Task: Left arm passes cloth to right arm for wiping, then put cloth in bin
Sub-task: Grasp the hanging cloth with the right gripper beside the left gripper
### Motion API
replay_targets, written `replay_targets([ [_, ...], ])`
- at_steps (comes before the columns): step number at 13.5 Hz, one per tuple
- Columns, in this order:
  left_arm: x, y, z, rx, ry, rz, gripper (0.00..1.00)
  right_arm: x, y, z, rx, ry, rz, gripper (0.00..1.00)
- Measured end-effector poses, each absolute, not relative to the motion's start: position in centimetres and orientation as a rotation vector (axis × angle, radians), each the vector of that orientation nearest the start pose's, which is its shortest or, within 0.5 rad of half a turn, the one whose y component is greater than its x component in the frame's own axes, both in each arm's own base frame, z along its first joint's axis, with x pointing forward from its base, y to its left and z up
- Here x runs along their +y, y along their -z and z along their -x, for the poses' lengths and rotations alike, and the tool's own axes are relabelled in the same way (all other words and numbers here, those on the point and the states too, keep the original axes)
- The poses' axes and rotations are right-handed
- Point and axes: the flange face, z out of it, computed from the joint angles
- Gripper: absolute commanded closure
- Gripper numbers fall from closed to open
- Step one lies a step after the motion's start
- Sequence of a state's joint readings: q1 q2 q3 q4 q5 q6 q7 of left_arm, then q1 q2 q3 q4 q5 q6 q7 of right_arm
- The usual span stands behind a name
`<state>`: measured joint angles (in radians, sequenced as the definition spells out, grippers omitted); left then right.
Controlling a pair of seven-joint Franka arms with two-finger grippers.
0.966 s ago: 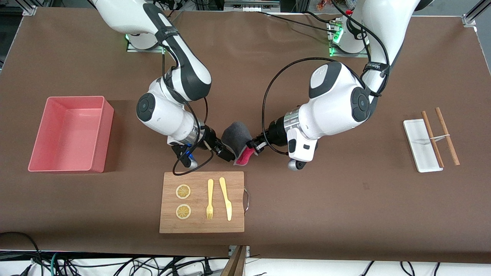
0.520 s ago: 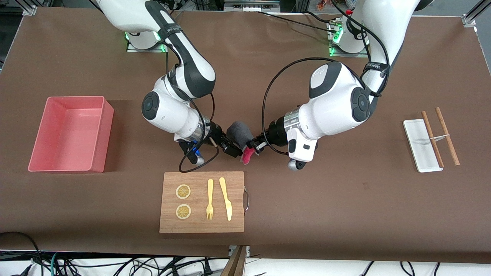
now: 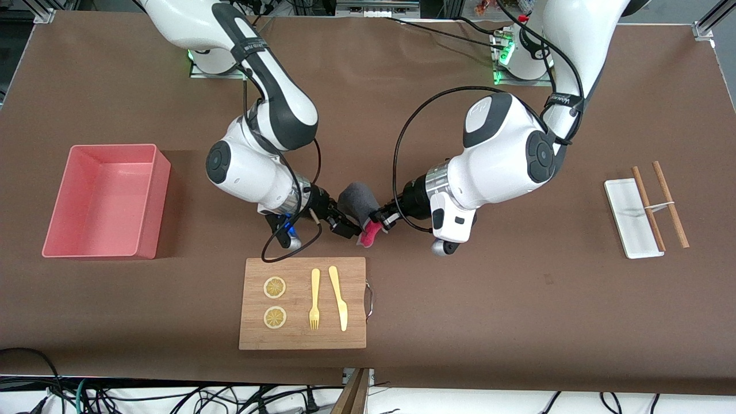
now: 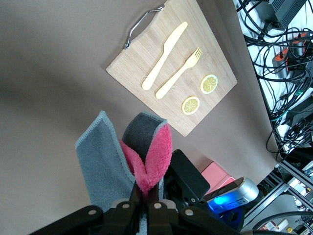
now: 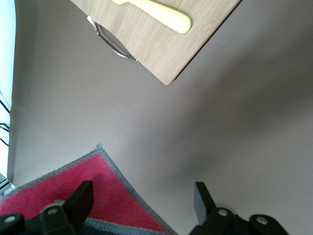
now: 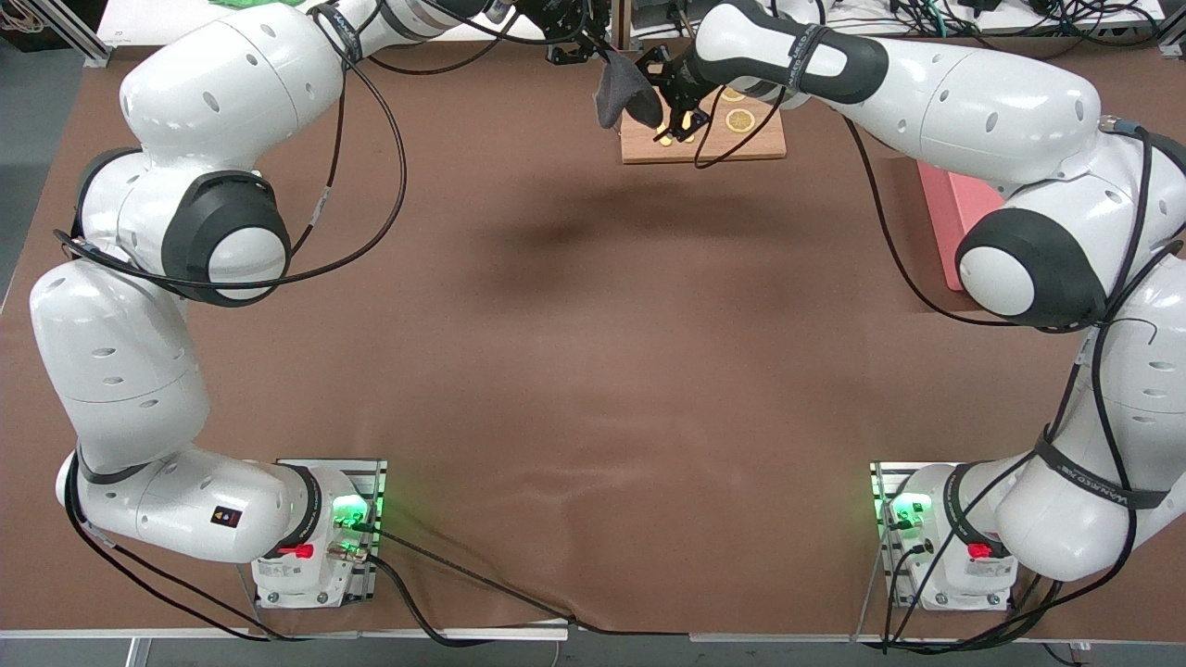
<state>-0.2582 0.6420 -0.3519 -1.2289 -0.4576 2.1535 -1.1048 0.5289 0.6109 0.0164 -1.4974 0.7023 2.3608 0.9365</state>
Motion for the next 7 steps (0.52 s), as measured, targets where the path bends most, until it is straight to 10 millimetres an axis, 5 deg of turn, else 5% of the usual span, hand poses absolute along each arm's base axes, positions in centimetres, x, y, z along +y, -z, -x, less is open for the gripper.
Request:
replay_targets([
  [7, -38.7, -45.1, -65.3, 0.960, 0.339, -2.294, 1.00, 36.3, -34.3, -63.0, 0.999, -0.441, 2.391, 0.01],
])
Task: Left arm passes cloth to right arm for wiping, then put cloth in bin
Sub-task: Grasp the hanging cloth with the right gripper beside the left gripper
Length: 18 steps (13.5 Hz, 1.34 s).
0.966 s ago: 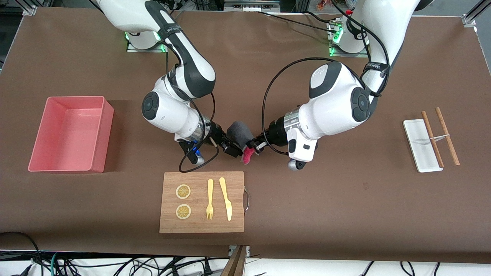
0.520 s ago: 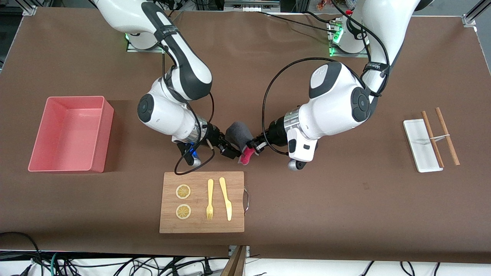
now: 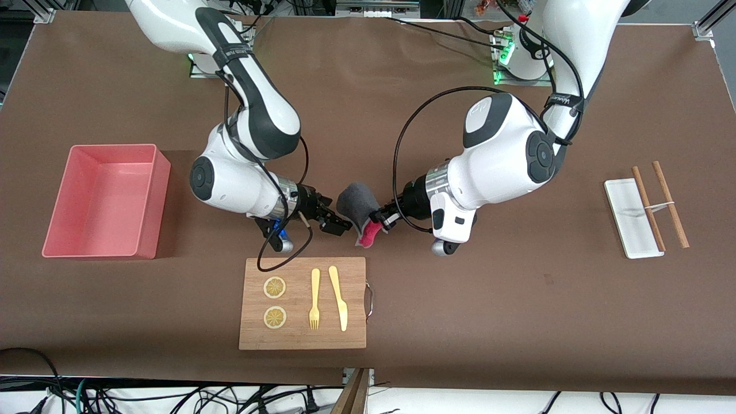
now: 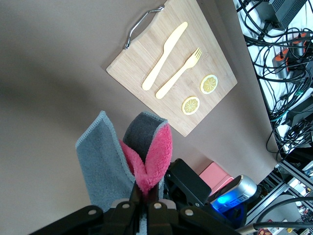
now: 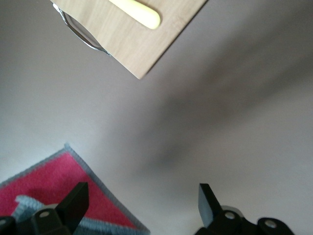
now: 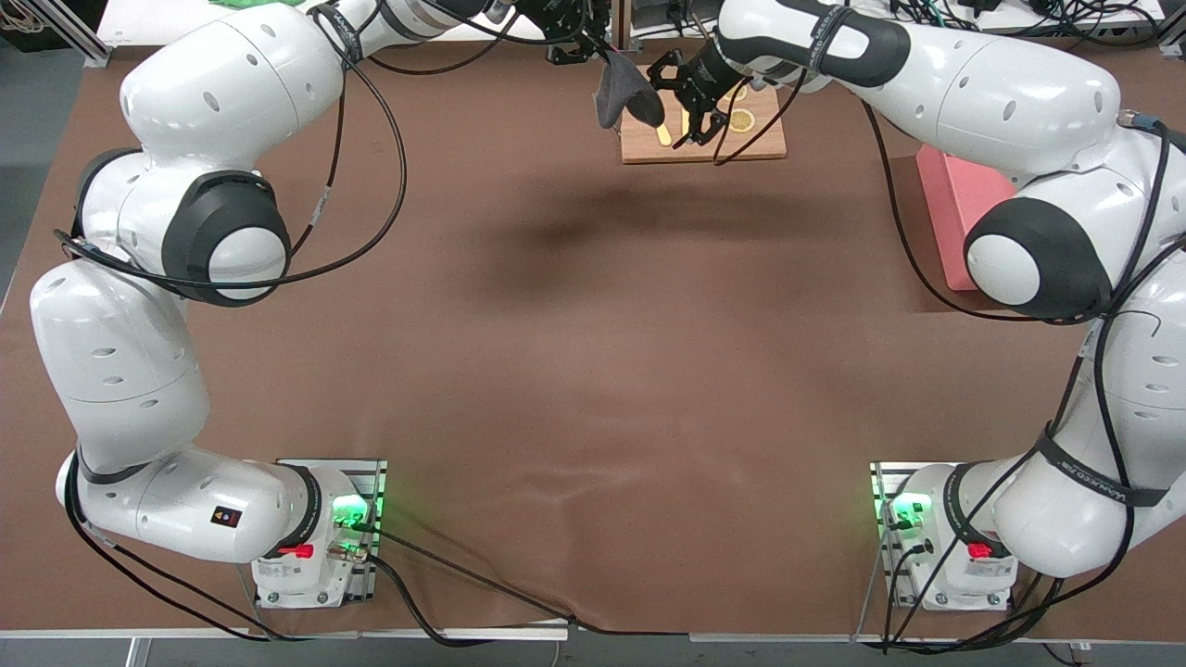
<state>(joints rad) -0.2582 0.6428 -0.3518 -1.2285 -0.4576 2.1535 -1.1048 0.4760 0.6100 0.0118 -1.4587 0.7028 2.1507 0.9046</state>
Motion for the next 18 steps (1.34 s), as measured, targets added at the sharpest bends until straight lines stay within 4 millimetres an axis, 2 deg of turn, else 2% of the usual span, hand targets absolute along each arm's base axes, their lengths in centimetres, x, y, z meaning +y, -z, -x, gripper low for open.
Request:
replay_targets([
  [4, -38.7, -45.1, -65.3, 0.961, 0.340, -2.294, 1.00, 34.4, -36.3, -63.8, 1.011, -0.549, 2.355, 0.01],
  [8, -38.7, -45.0, -65.3, 0.961, 0.340, -2.294, 1.00, 34.8, -38.3, -63.8, 1.179, -0.664, 2.173, 0.01],
  [10, -38.7, -45.0, -65.3, 0.961, 0.340, -2.293, 1.00, 34.9, -38.3, -63.8, 1.217, -0.706, 2.113, 0.01],
  [17, -38.7, -45.0, -65.4, 0.962, 0.341, -2.293, 1.00, 34.7, -35.9, -63.5, 1.279, -0.714, 2.090, 0.02],
  [18, -38.7, -45.0, -65.4, 0.962, 0.341, -2.293, 1.00, 35.0, -35.7, -63.5, 1.282, -0.710, 2.087, 0.12],
])
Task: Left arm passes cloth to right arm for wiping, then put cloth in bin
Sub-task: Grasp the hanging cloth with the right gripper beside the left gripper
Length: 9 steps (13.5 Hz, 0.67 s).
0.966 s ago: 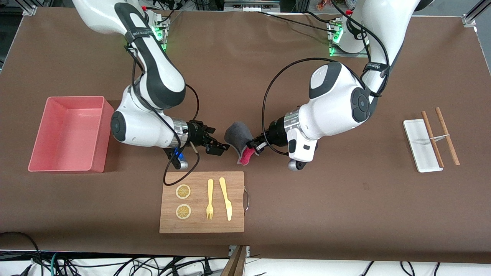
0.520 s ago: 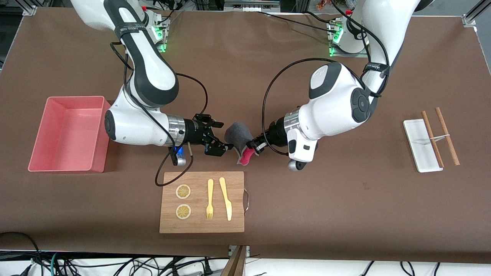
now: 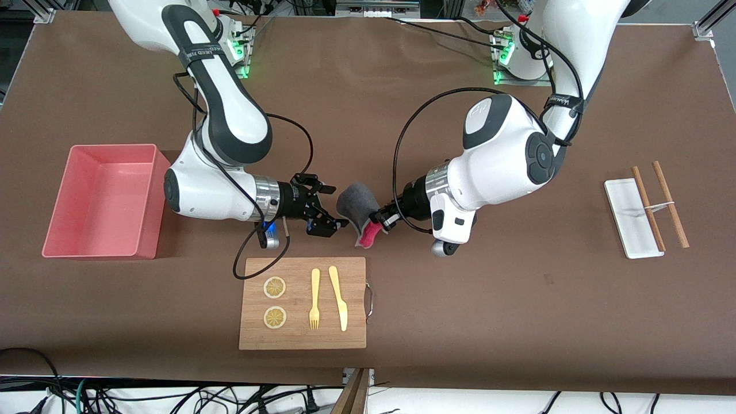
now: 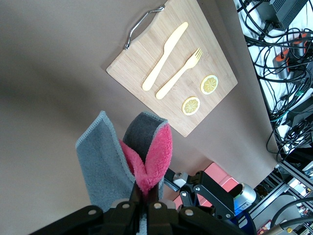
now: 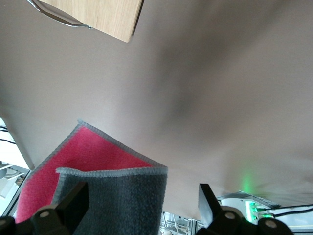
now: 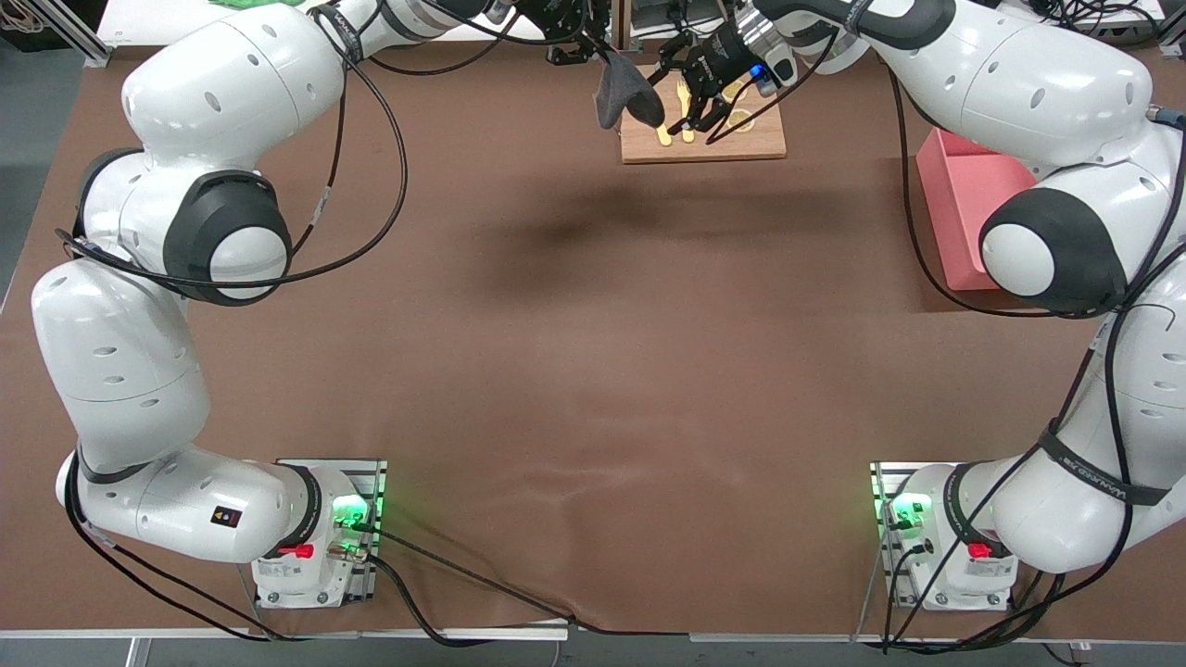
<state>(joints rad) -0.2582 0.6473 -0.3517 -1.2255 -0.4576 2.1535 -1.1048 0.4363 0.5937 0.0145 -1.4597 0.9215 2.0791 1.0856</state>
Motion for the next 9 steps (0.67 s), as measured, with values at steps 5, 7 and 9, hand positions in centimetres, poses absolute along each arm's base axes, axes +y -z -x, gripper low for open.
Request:
replay_targets([
  [5, -38.7, -44.9, -65.4, 0.962, 0.342, -2.293, 1.00, 36.2, -34.9, -62.6, 1.286, -0.721, 2.081, 0.84],
  [7, -38.7, -44.9, -65.4, 0.962, 0.342, -2.293, 1.00, 36.5, -34.5, -62.3, 1.290, -0.722, 2.085, 1.00],
  [9, -38.7, -44.9, -65.4, 0.962, 0.342, -2.293, 1.00, 36.5, -34.4, -62.3, 1.290, -0.723, 2.086, 1.00],
])
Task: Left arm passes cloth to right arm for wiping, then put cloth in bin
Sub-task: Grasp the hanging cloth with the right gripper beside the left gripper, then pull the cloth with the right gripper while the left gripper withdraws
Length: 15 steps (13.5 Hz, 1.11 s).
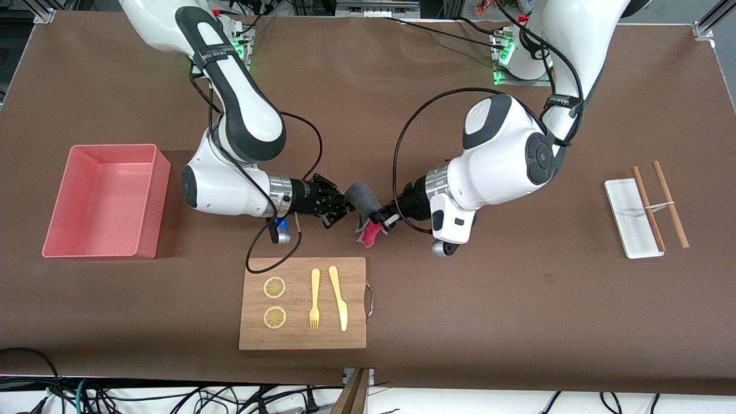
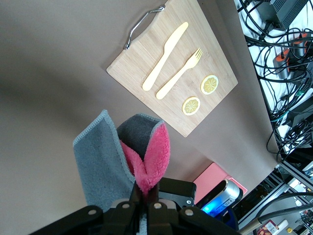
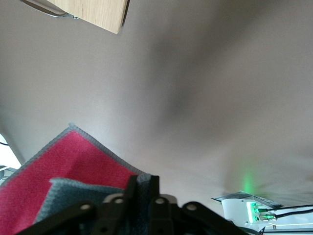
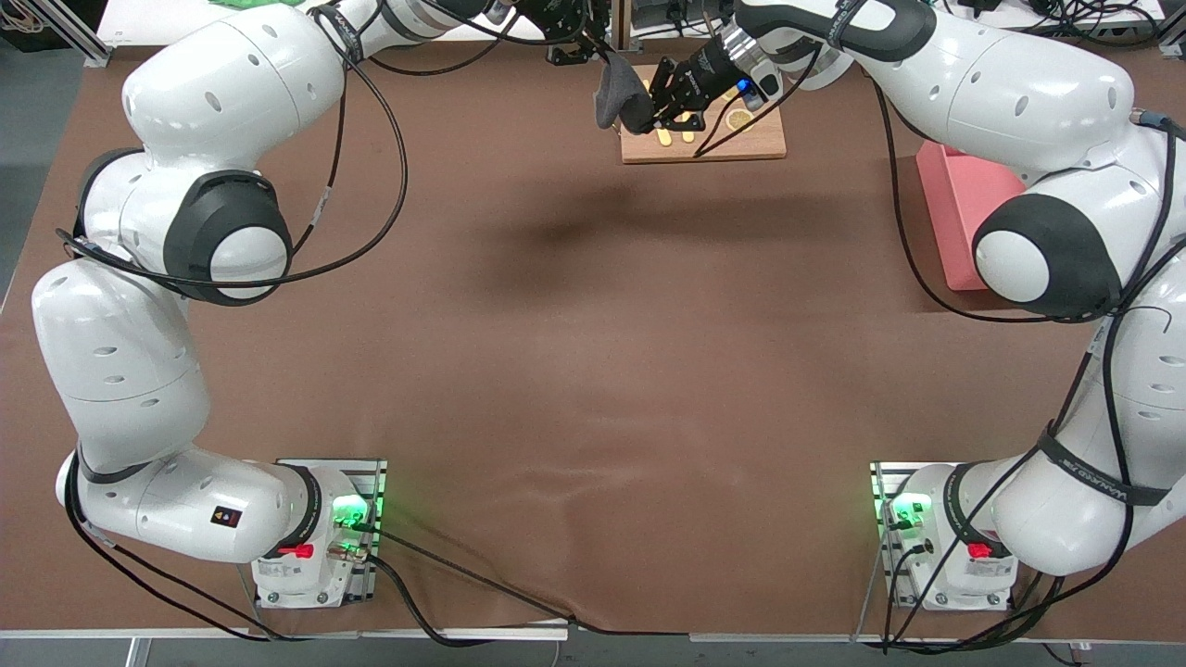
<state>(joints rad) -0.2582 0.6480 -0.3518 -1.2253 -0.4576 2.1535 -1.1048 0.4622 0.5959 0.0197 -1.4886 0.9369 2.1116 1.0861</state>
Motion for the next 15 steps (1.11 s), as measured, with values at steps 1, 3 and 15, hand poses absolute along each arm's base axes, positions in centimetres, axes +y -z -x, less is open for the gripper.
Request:
replay_targets([
  [1, -38.7, -44.9, -65.4, 0.962, 0.342, -2.293, 1.00, 36.4, -34.4, -62.4, 1.292, -0.720, 2.085, 1.00],
  [3, -38.7, -44.9, -65.4, 0.962, 0.342, -2.293, 1.00, 36.1, -34.4, -62.5, 1.297, -0.716, 2.082, 1.00],
  [15, -38.1, -45.7, -66.0, 0.965, 0.323, -2.280, 0.00, 34.1, -34.1, -63.2, 1.231, -0.649, 2.206, 1.00],
])
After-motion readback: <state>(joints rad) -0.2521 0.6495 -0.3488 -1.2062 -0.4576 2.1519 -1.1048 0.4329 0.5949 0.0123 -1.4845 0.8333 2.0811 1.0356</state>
